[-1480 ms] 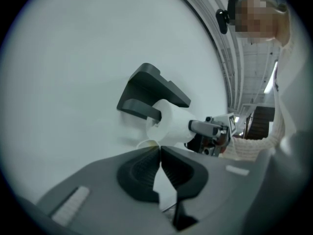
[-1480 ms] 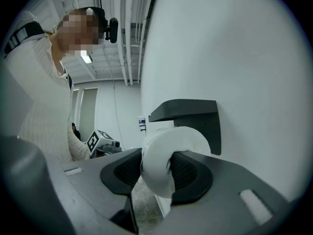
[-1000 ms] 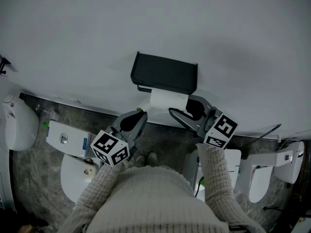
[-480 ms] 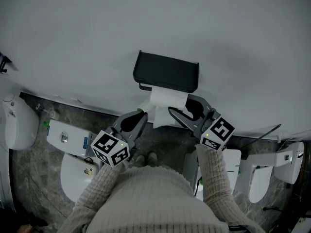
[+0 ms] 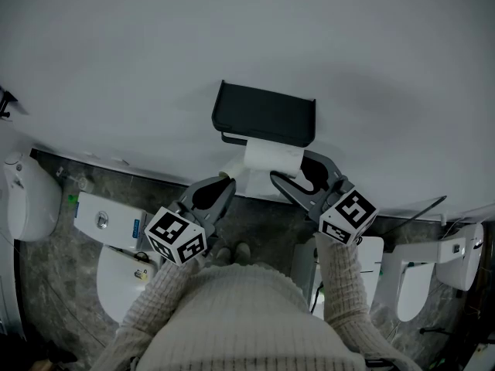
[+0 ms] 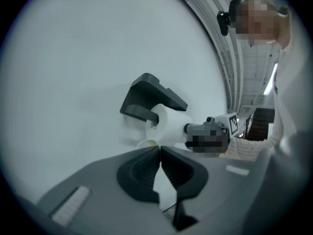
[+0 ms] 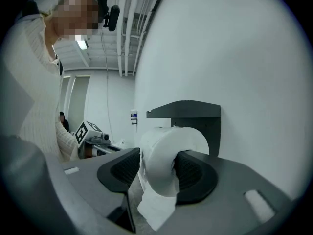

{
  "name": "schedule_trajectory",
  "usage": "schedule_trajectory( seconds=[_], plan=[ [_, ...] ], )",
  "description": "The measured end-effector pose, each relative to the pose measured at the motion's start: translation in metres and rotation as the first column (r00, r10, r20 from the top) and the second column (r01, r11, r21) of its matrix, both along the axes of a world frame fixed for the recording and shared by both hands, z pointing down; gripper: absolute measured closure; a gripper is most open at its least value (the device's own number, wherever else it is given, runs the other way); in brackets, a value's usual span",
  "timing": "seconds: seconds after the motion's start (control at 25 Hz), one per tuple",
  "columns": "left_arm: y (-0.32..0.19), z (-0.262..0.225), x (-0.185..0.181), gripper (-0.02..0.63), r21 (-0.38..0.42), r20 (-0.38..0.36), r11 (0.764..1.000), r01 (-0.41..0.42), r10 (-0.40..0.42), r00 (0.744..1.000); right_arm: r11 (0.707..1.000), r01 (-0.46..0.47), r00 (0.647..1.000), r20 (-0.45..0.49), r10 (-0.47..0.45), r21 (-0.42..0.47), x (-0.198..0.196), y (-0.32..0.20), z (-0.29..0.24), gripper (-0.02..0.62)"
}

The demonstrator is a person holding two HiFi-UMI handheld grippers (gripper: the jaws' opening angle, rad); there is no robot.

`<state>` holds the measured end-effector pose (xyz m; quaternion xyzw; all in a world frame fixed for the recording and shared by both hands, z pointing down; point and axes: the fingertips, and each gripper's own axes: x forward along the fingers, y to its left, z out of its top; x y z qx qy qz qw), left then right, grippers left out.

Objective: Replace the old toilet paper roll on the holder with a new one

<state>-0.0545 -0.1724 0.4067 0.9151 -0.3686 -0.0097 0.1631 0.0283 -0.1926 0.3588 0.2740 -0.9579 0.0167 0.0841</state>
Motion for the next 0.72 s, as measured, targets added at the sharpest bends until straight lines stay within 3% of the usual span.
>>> schedule_trajectory(
  seconds=[0.16, 0.36, 0.72],
  plan=[
    [0.001, 0.000, 0.000, 0.594, 0.003, -0.004, 1.000, -0.003, 0.003, 1.000, 1.000, -0.027, 0.995, -0.092, 0.027, 0.002, 0.004, 0.000, 0.003, 0.377],
    [0.001, 0.000, -0.001, 0.594, 0.006, -0.006, 1.000, -0.002, 0.002, 1.000, 0.998, -0.066, 0.989, -0.134, 0.064, -0.013, 0.010, -0.002, 0.008, 0.373],
    [0.001, -0.003, -0.002, 0.594, 0.000, -0.026, 1.000, 0.002, -0.002, 1.000, 0.993, -0.114, 0.953, -0.282, 0.112, 0.009, 0.011, -0.005, 0.021, 0.320]
  ],
)
